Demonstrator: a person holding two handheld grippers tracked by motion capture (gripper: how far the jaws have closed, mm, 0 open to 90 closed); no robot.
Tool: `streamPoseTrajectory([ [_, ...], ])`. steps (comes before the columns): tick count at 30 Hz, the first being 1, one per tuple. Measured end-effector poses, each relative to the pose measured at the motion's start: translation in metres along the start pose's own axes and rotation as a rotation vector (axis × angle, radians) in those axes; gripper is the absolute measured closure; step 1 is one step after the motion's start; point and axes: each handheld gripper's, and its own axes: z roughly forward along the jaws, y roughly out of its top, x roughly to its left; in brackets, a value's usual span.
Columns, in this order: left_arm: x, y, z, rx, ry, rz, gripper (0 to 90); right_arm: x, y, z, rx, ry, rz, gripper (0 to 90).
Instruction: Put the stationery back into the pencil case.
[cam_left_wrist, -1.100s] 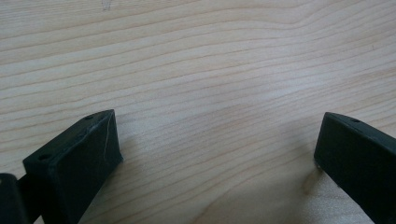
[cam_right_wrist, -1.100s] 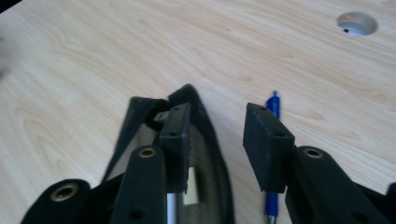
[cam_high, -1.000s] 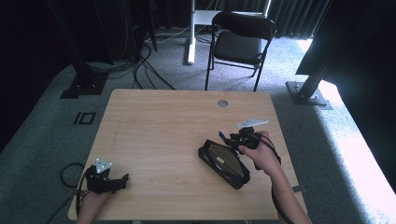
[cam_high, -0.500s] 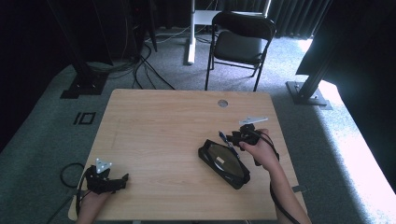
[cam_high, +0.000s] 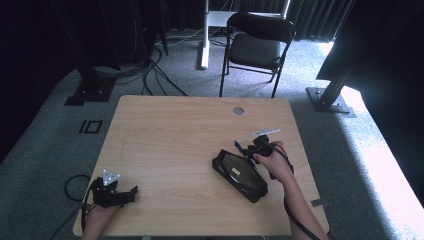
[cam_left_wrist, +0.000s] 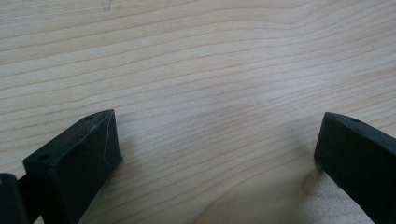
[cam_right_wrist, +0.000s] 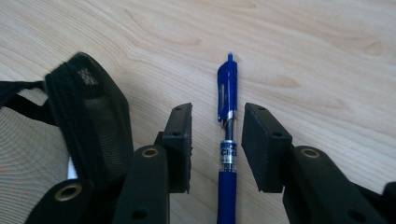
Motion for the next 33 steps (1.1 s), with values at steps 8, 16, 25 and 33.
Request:
streamPoseTrajectory([
  [8,0.0,0.0,0.0,0.0,0.0,0.0,0.6,-0.004,-0.005,0.014,0.054,-0.032,-0.005,64.5],
  [16,0.0,0.0,0.0,0.0,0.0,0.0,0.6,-0.003,-0.006,0.022,0.072,-0.043,-0.015,66.8],
  [25,0.0,0.0,0.0,0.0,0.0,0.0,0.6,-0.003,-0.008,0.029,0.089,-0.059,-0.037,70.1],
  [33,0.0,0.0,0.0,0.0,0.0,0.0,0.6,-0.002,-0.008,0.031,0.077,-0.091,-0.045,76.3],
])
